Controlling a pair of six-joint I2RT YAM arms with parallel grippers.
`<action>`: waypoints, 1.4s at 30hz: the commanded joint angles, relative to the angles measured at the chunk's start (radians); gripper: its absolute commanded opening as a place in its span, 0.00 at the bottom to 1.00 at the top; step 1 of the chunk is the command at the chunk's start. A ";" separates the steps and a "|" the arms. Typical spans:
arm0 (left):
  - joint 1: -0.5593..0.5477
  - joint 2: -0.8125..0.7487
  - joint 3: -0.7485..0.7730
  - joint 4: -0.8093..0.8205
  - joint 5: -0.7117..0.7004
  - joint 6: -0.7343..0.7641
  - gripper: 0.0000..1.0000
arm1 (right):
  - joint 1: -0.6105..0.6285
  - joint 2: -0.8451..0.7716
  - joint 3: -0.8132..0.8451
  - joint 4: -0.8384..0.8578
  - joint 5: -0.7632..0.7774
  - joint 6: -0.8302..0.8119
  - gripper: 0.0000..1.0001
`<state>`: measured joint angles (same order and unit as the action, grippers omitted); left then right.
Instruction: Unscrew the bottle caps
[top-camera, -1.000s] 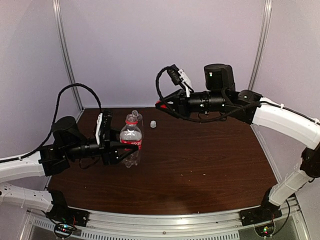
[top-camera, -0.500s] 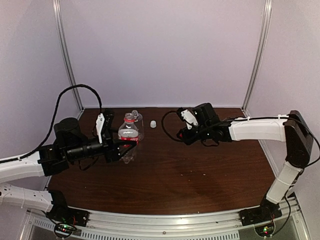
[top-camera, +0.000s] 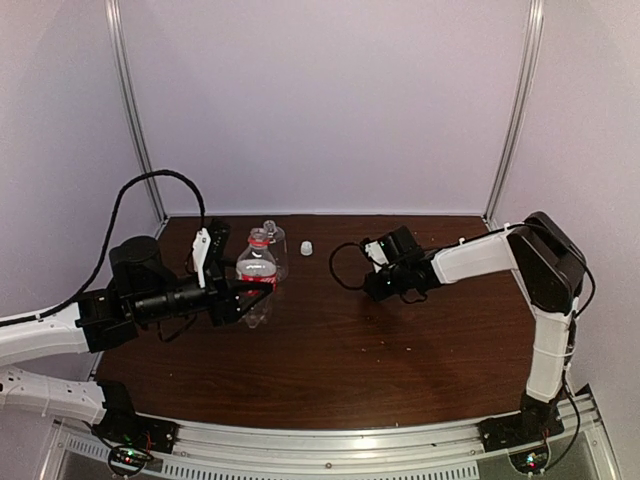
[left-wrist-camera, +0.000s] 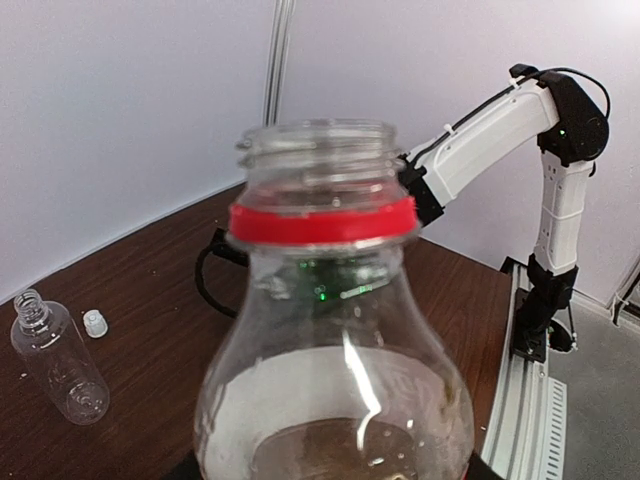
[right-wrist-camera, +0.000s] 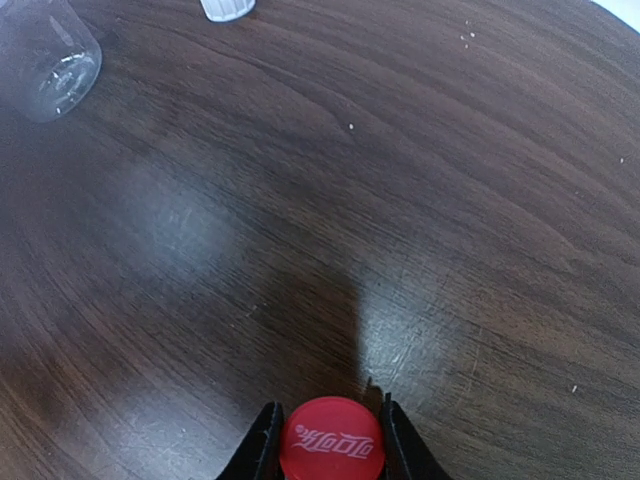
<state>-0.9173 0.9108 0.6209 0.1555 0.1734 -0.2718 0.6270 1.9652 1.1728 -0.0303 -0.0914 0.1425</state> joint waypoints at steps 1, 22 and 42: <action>0.000 0.002 0.014 0.037 -0.017 0.010 0.30 | -0.013 0.026 0.016 0.027 0.026 0.013 0.22; 0.000 0.028 0.007 0.050 -0.021 0.026 0.32 | -0.010 -0.311 -0.058 -0.046 -0.121 0.010 0.81; 0.000 0.128 0.018 0.133 0.144 0.032 0.37 | 0.287 -0.478 0.240 -0.162 -0.518 0.025 0.92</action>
<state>-0.9173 1.0245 0.6209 0.2150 0.2584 -0.2440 0.8745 1.4429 1.3483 -0.1558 -0.5659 0.1555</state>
